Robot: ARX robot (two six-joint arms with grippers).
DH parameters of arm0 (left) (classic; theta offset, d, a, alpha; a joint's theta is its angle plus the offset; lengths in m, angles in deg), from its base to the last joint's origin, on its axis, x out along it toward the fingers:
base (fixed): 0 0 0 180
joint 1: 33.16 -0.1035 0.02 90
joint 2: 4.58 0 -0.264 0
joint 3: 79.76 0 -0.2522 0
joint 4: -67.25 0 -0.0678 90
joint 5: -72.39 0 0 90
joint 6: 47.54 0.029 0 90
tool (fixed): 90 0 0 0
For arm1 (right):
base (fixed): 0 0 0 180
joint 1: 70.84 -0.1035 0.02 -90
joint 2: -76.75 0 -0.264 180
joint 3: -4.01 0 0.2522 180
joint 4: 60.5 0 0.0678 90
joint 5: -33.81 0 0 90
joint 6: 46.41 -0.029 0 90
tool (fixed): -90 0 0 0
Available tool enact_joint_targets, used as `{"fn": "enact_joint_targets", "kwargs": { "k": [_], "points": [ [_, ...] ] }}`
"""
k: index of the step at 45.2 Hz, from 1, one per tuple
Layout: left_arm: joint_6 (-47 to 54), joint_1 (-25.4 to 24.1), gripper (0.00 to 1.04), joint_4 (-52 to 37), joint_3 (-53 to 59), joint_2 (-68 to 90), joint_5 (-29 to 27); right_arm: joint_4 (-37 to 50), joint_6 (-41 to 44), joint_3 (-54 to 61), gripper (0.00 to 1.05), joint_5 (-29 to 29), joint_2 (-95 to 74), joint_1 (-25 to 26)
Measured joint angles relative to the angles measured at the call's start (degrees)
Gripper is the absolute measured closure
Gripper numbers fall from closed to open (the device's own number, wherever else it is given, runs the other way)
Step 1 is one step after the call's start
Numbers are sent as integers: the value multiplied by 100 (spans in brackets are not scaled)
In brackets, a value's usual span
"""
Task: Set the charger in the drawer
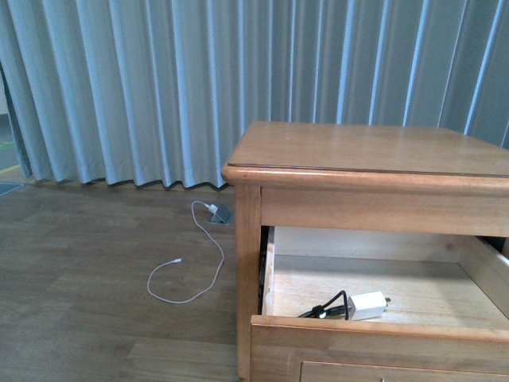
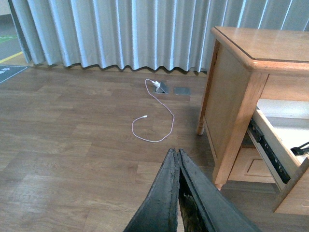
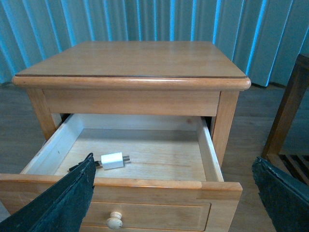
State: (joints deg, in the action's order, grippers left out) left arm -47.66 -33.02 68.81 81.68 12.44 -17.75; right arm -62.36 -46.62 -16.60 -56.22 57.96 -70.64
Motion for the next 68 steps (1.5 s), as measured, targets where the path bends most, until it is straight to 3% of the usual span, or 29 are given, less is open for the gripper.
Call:
{"fn": "enact_joint_targets", "kwargs": {
  "k": [23,27,37,39,42,48,52,58,68],
  "points": [
    [0,0,101,315,369,-741,0,0,0,0,8,0,0,0],
    [0,0,101,1145,407,-1486,11,0,0,0,8,0,0,0],
    [0,0,101,1215,409,-1672,11,0,0,0,8,-2,0,0],
    [-2,0,94,1217,407,-1674,9,-50,31,-9,8,79,-15,-22],
    [-4,0,78,1217,407,-1676,11,-1130,127,-343,8,710,-284,-273],
    [-2,0,53,1217,407,-1676,9,-2006,-76,-684,8,411,-1202,-498],
    [-2,0,33,1217,407,-1676,11,-1895,-297,-929,8,127,-2186,-660],
    [-2,0,7,1217,409,-1676,11,-1029,-461,-1191,8,83,-3679,-739],
    [0,0,6,1217,407,-1676,9,55,-592,-1637,8,181,-5539,-745]
  ]
}}
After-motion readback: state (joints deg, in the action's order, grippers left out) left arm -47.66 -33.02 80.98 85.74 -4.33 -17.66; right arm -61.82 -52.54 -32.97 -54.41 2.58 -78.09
